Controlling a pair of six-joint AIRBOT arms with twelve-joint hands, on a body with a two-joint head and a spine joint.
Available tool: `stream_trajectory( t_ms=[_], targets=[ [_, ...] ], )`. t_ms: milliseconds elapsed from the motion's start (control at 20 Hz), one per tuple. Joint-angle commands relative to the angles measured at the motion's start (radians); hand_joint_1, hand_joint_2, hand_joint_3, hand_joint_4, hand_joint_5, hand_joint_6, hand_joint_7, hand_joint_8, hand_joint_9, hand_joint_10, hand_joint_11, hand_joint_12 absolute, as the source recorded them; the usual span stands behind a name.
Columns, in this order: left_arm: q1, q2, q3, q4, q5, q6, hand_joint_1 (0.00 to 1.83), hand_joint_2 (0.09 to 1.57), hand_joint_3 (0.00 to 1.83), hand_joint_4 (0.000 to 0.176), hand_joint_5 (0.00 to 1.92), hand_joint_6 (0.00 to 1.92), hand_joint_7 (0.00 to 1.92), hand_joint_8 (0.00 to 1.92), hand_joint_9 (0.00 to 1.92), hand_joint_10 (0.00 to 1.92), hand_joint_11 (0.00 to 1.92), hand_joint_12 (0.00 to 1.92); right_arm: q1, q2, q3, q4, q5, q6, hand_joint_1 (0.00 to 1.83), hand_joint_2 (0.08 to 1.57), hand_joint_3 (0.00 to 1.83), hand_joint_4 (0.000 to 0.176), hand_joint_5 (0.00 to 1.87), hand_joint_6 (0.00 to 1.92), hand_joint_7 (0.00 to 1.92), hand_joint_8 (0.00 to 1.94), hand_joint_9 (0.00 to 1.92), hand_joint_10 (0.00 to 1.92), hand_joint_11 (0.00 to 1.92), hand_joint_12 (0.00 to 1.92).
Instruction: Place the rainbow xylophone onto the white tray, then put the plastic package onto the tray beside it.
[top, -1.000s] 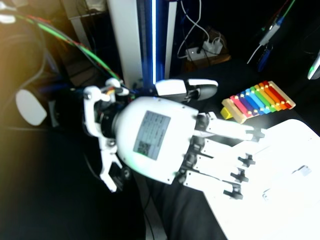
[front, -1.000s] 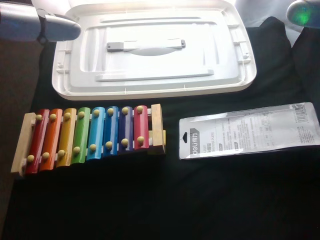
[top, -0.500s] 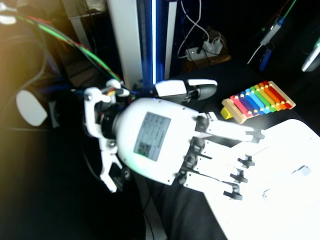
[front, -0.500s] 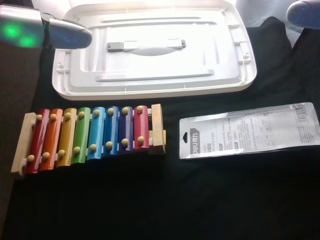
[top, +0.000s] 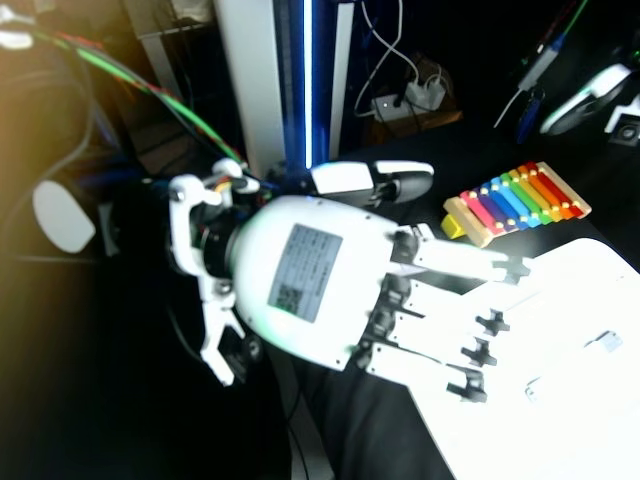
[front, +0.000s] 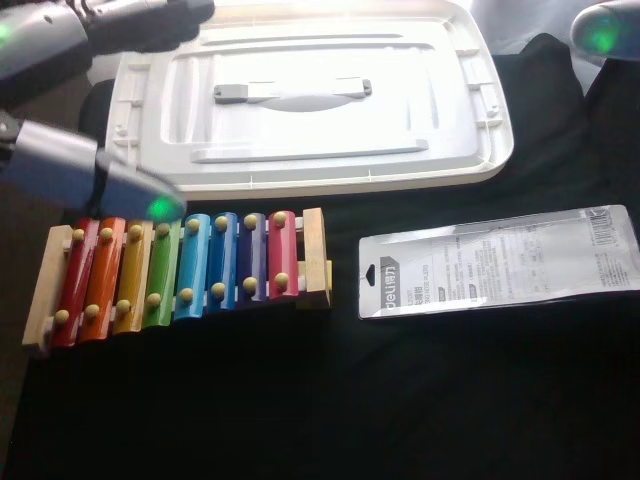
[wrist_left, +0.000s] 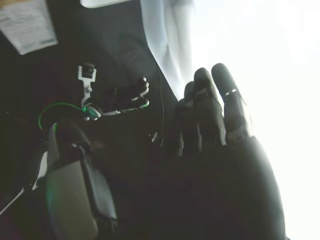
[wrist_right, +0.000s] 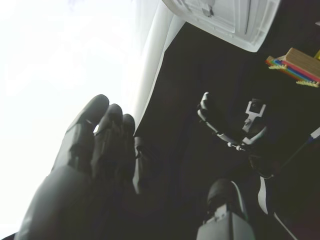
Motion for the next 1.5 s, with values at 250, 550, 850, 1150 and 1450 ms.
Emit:
stream_trajectory(
  t_ms=[250,550,850,1150,1450],
  targets=[
    [0.043,-0.011,-0.017,-0.038,-0.147,-0.022,0.59,0.73,0.01,0.000,0.00,0.00,0.23,0.01,0.26,0.00,0.00,0.73,0.016,-0.002,0.006,0.055,0.100,0.010,0.36,0.89,0.00,0.106,0.13,0.00,0.34,0.00,0.34,0.00,0.00,1.05],
    [0.059,-0.013,-0.030,-0.023,-0.153,-0.031,0.63,0.70,0.00,0.000,0.00,0.00,0.17,0.00,0.21,0.00,0.00,0.67,0.016,-0.010,0.013,0.055,0.100,0.017,0.34,0.87,0.00,0.113,0.14,0.00,0.36,0.00,0.35,0.00,0.00,1.09],
    [0.039,-0.020,-0.020,0.119,-0.071,-0.119,0.73,0.66,0.00,0.000,0.00,0.00,0.08,0.00,0.12,0.01,0.00,0.43,0.016,-0.014,0.021,0.053,0.100,0.024,0.39,0.85,0.00,0.103,0.13,0.00,0.35,0.00,0.37,0.00,0.02,1.13],
    [-0.048,-0.066,0.031,0.367,0.049,-0.297,0.71,0.59,0.00,0.000,0.00,0.00,0.19,0.00,0.20,0.01,0.08,0.42,0.016,-0.018,0.027,0.049,0.100,0.028,0.41,0.82,0.00,0.091,0.13,0.00,0.36,0.00,0.42,0.01,0.05,1.25],
    [-0.115,-0.119,0.072,0.624,0.110,-0.498,0.60,0.60,0.00,0.000,0.00,0.00,0.21,0.01,0.27,0.00,0.20,0.30,0.016,-0.018,0.028,0.046,0.100,0.031,0.42,0.80,0.00,0.077,0.14,0.00,0.35,0.00,0.39,0.00,0.04,1.20]
  ],
)
